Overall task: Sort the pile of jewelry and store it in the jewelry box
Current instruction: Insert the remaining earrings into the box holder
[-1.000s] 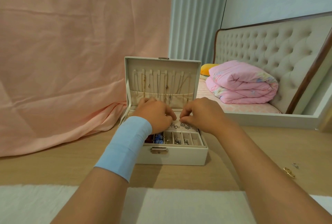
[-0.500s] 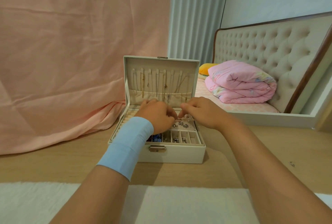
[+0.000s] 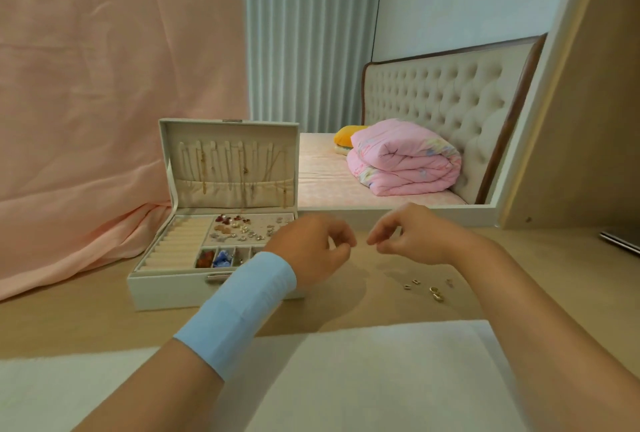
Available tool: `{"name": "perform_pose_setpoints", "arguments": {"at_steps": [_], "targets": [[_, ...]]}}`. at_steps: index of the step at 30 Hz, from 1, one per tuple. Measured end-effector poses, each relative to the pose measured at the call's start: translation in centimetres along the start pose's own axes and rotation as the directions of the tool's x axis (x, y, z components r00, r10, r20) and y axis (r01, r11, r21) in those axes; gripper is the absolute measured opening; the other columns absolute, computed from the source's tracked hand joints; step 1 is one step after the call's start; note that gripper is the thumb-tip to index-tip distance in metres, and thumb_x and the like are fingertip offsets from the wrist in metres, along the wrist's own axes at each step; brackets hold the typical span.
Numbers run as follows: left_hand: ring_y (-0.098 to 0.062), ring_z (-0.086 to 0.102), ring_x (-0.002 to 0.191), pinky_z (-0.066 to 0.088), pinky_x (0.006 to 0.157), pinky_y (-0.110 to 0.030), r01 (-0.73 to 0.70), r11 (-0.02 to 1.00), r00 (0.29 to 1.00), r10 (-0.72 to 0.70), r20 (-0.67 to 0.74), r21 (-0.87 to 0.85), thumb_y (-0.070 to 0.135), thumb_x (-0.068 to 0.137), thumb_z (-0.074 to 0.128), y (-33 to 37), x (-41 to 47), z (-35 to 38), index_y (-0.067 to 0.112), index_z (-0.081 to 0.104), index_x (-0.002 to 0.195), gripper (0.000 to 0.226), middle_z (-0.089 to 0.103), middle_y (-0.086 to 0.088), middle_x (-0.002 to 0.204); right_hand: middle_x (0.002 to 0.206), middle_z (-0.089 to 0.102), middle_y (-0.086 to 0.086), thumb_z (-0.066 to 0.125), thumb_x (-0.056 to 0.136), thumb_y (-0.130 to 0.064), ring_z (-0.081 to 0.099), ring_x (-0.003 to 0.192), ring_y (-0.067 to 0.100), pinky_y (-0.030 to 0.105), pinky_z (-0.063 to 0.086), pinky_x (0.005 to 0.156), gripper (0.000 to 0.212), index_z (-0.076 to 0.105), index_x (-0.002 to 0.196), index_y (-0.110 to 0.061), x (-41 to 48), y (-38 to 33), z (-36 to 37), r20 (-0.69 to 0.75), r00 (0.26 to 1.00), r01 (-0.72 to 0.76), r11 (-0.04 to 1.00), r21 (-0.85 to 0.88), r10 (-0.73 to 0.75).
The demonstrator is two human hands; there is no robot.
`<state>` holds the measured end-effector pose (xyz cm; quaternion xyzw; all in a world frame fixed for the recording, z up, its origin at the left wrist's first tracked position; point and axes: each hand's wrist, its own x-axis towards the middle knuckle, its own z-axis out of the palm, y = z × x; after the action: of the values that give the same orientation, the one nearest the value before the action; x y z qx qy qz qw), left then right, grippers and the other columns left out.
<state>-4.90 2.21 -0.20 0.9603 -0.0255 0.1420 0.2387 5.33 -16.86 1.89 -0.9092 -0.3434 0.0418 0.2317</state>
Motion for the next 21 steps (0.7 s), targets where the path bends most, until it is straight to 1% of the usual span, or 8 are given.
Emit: {"name": "perform_pose_setpoints", "arguments": {"at_steps": [3,7,9,10,13,15,18,21], "targets": [[-0.007,0.059,0.081,0.048,0.080,-0.025,0.014,1.000,0.996,-0.015,0.083,0.016,0.032,0.089,0.056,2.2,0.8,2.7,0.038,0.069,0.101,0.018,0.062,0.022,0.090,0.099,0.073,-0.010,0.076,0.086,-0.015,0.068,0.094,0.007,0.023,0.054,0.082,0.020,0.080,0.098,-0.031,-1.9,2.3,-0.6,0.024,0.996,-0.088,0.996,-0.032,0.089],[-0.010,0.060,0.089,0.049,0.085,-0.026,0.076,0.997,0.986,-0.080,0.146,0.031,0.034,0.088,0.059,4.3,2.1,6.1,0.040,0.069,0.101,0.017,0.066,0.020,0.098,0.097,0.073,-0.013,0.076,0.085,-0.020,0.069,0.088,0.010,0.032,0.061,0.074,0.017,0.080,0.095,-0.032,-2.9,4.7,-0.5,0.023,0.981,-0.192,0.979,-0.067,0.194],[-0.010,0.060,0.098,0.046,0.082,-0.025,0.094,0.993,0.984,-0.103,0.142,0.068,0.038,0.089,0.060,5.1,2.5,7.5,0.040,0.069,0.106,0.019,0.067,0.020,0.104,0.097,0.073,-0.014,0.078,0.084,-0.023,0.069,0.087,0.007,0.027,0.058,0.072,0.016,0.080,0.098,-0.032,-2.9,5.5,-0.2,0.022,0.975,-0.216,0.971,-0.104,0.220],[-0.010,0.060,0.100,0.045,0.081,-0.025,0.103,0.992,0.984,-0.112,0.136,0.070,0.040,0.089,0.061,5.5,2.7,8.0,0.040,0.069,0.108,0.021,0.067,0.020,0.106,0.096,0.074,-0.014,0.080,0.083,-0.024,0.068,0.087,0.006,0.025,0.056,0.075,0.017,0.080,0.098,-0.031,-2.9,5.7,0.1,0.018,0.973,-0.226,0.968,-0.112,0.229],[-0.010,0.059,0.102,0.043,0.078,-0.025,0.134,0.989,0.984,-0.140,0.112,0.057,0.046,0.087,0.062,6.1,3.1,9.3,0.039,0.070,0.110,0.025,0.067,0.019,0.107,0.082,0.075,-0.017,0.081,0.077,-0.025,0.070,0.084,0.006,0.033,0.058,0.085,0.014,0.081,0.086,-0.036,-2.7,6.2,0.9,0.007,0.966,-0.259,0.962,-0.087,0.260],[-0.011,0.059,0.101,0.044,0.077,-0.025,0.153,0.986,0.983,-0.158,0.096,0.059,0.048,0.086,0.064,6.1,3.2,9.9,0.039,0.072,0.107,0.024,0.067,0.017,0.105,0.078,0.074,-0.016,0.080,0.077,-0.024,0.069,0.082,0.008,0.034,0.059,0.084,0.012,0.080,0.080,-0.035,-2.8,6.3,1.1,0.000,0.963,-0.269,0.959,-0.093,0.270],[-0.012,0.058,0.100,0.046,0.075,-0.026,0.174,0.984,0.981,-0.176,0.081,0.036,0.047,0.086,0.065,5.7,3.5,10.6,0.038,0.074,0.098,0.017,0.068,0.015,0.100,0.082,0.073,-0.015,0.077,0.081,-0.021,0.068,0.085,0.008,0.034,0.059,0.085,0.009,0.081,0.081,-0.030,-2.8,6.4,1.1,-0.009,0.965,-0.262,0.956,-0.131,0.264],[-0.012,0.057,0.097,0.052,0.078,-0.028,0.177,0.984,0.980,-0.179,0.081,0.031,0.046,0.087,0.064,5.5,3.5,10.8,0.038,0.074,0.095,0.016,0.068,0.014,0.097,0.084,0.074,-0.013,0.079,0.082,-0.024,0.069,0.085,0.009,0.035,0.059,0.086,0.005,0.080,0.081,-0.029,-2.7,6.4,1.2,0.006,0.963,-0.267,0.958,-0.105,0.269]]}}
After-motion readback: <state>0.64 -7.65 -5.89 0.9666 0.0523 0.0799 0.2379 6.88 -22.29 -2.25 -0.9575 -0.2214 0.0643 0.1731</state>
